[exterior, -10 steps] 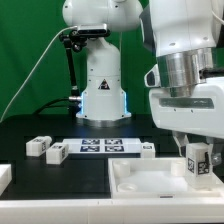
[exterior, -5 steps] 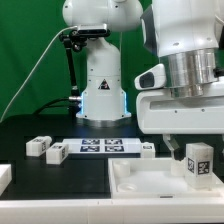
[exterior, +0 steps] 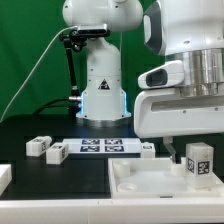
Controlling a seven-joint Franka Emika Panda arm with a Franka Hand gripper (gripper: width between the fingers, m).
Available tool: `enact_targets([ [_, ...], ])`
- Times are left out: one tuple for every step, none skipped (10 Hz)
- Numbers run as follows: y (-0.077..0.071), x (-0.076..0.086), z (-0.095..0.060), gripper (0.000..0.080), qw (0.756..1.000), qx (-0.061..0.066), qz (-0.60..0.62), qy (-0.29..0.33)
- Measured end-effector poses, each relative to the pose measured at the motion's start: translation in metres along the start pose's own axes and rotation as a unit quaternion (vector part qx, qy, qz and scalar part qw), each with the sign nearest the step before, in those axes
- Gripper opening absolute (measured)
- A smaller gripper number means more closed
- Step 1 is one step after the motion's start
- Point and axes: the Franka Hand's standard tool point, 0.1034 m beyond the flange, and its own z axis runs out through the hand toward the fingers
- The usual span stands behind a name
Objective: Assemble one leg
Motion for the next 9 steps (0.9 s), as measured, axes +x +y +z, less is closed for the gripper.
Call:
enact_targets([
  [0.0001,0.0001,-0.0001,0.0649,1.000,0.000,-0.032,0.000],
  [0.0007,0.0001,-0.0001,0.0649,0.999,0.000,-0.048,-0.001],
  [0.0038,-0.0001,-0.0001,0.0649,0.998,0.000,-0.060,-0.004],
  [0.0031,-0.0002,0.0000,0.0544,0.998,0.000,-0.058,-0.004],
  [0.0031,-0.0002,0.0000,0.0544,0.998,0.000,-0.059,-0.004],
  [0.0032,-0.0001,0.0000,0.0359,0.998,0.000,-0.058,-0.004],
  [0.0037,0.0000,-0.0001,0.0290,0.998,0.000,-0.058,-0.004],
  [0.0037,0.0000,-0.0001,0.0290,0.998,0.000,-0.058,-0.004],
  [0.0043,0.0001,0.0002,0.0290,0.999,0.000,-0.036,-0.002],
])
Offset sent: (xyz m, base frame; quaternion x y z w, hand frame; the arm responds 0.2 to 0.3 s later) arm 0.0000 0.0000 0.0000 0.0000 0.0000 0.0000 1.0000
